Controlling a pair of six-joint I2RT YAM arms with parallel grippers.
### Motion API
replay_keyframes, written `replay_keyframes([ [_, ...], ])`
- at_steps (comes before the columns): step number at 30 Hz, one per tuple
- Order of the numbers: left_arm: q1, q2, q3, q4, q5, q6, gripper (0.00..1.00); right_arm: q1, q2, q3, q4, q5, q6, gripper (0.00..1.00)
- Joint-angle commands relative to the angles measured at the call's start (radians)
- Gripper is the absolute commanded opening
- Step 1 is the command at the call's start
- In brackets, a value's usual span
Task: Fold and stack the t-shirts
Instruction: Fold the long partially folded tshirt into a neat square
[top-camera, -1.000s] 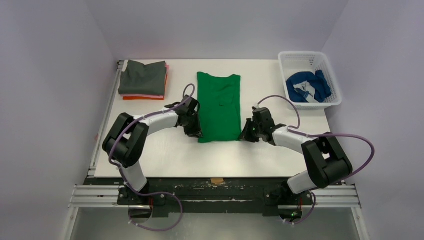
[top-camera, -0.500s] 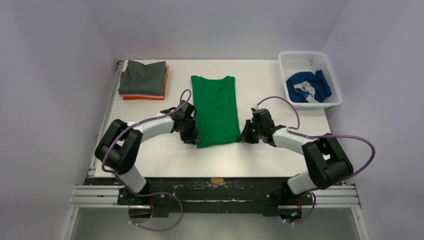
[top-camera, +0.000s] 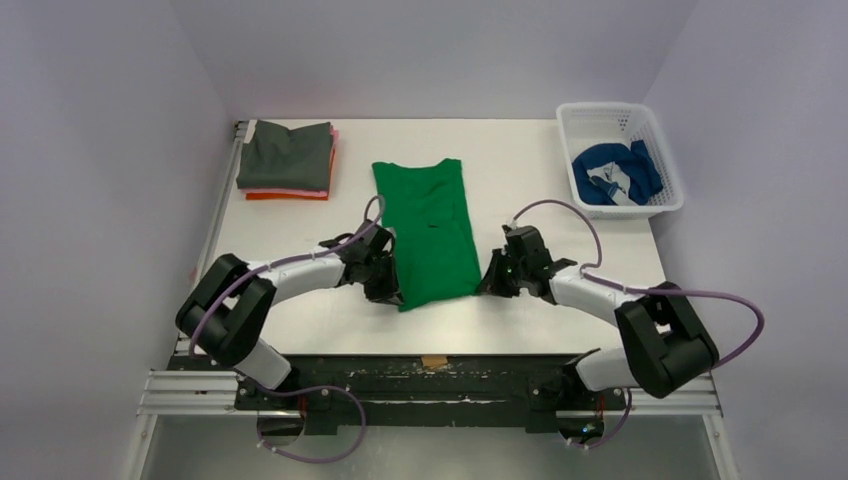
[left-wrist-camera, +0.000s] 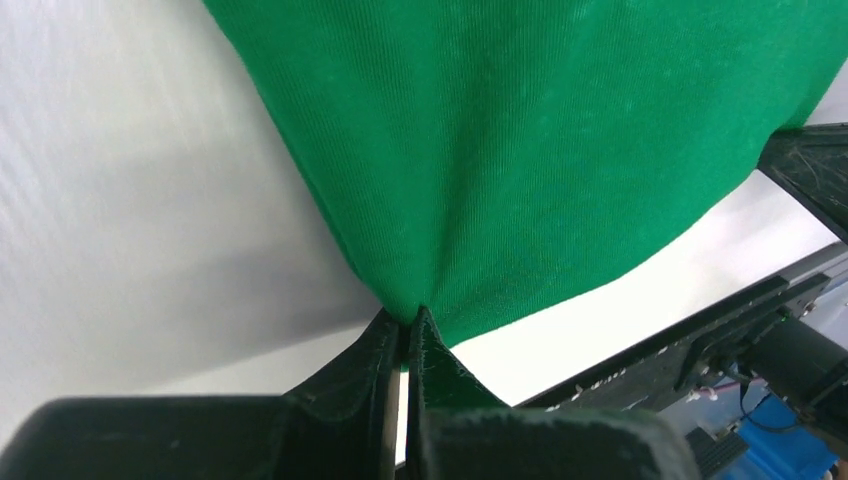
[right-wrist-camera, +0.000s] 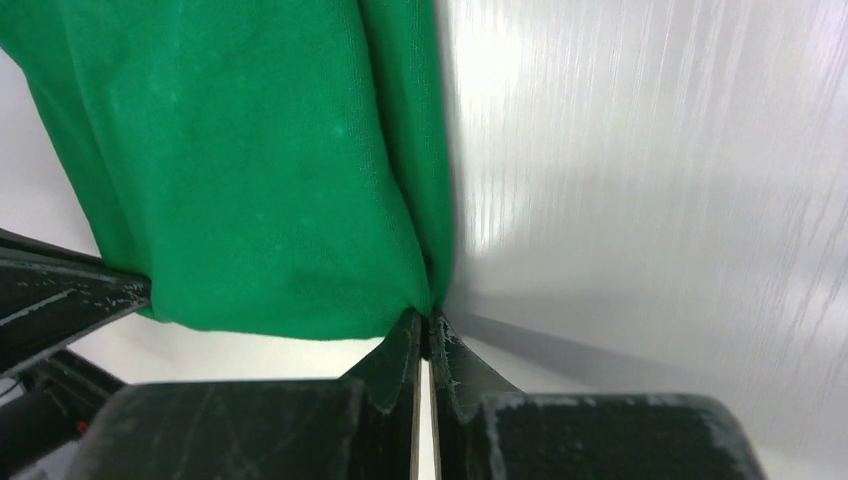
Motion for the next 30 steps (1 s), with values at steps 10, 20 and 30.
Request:
replay_keyframes([
  [10, -0.044, -0.556, -0.206, -0.106, 0.181, 0.012, 0.00, 0.050, -0.599, -0.129, -0.306, -0.179, 0.005, 0.00],
  [20, 0.027, -0.533, -0.058, -0.103, 0.179, 0.052, 0.00, 0.050, -0.533, 0.015, -0.143, -0.164, 0.038, 0.00],
  [30, 0.232, -0.264, 0.232, -0.142, 0.183, 0.131, 0.00, 0.014, -0.178, 0.365, -0.090, 0.031, -0.045, 0.00],
])
